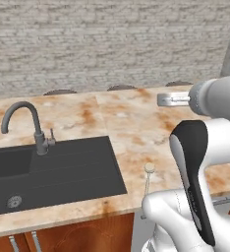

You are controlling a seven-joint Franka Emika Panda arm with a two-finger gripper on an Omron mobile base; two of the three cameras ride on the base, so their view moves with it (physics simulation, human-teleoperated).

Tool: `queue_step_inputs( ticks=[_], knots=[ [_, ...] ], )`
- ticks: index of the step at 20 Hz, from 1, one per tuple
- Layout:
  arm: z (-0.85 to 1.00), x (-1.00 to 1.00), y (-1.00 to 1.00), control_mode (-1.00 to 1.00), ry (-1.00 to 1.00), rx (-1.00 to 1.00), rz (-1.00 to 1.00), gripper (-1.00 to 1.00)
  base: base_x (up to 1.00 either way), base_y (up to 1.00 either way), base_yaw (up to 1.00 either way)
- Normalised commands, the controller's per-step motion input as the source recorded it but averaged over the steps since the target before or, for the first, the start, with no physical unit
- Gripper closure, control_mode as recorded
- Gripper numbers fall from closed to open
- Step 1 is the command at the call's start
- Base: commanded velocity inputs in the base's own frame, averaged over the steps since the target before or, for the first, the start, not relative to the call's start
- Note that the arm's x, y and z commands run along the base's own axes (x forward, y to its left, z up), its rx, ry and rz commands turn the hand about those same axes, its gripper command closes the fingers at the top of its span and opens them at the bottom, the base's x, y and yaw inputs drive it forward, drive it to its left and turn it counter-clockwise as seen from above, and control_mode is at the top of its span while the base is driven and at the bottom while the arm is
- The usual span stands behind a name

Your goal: Grab the spray bottle from the cabinet, then place it next to the cutting board for sanitizing. Then grab the dish brush from the countertop next to the sink and place it next to the cutting board.

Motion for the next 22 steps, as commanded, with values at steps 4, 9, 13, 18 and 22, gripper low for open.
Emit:
queue_step_inputs(
  ticks=[4, 9, 13, 18, 22],
  knots=[
    [-0.34, -0.03, 0.00, -1.00, 0.19, 0.05, 0.00, -1.00, 0.00, 0.00, 0.00],
    [-0.99, -0.09, 0.00, -1.00, 0.53, 0.01, 0.00, -1.00, 0.00, 0.00, 0.00],
    [-1.00, -0.10, -0.01, -1.00, 0.55, 0.04, 0.00, -1.00, 0.00, 0.00, 0.00],
    [-1.00, 0.05, 0.00, -1.00, 0.75, 0.11, -0.08, -1.00, 0.00, 0.00, 0.00],
    [-0.98, 0.39, 0.12, -1.00, 0.57, 0.03, -0.20, -1.00, 0.00, 0.00, 0.00]
  ],
)
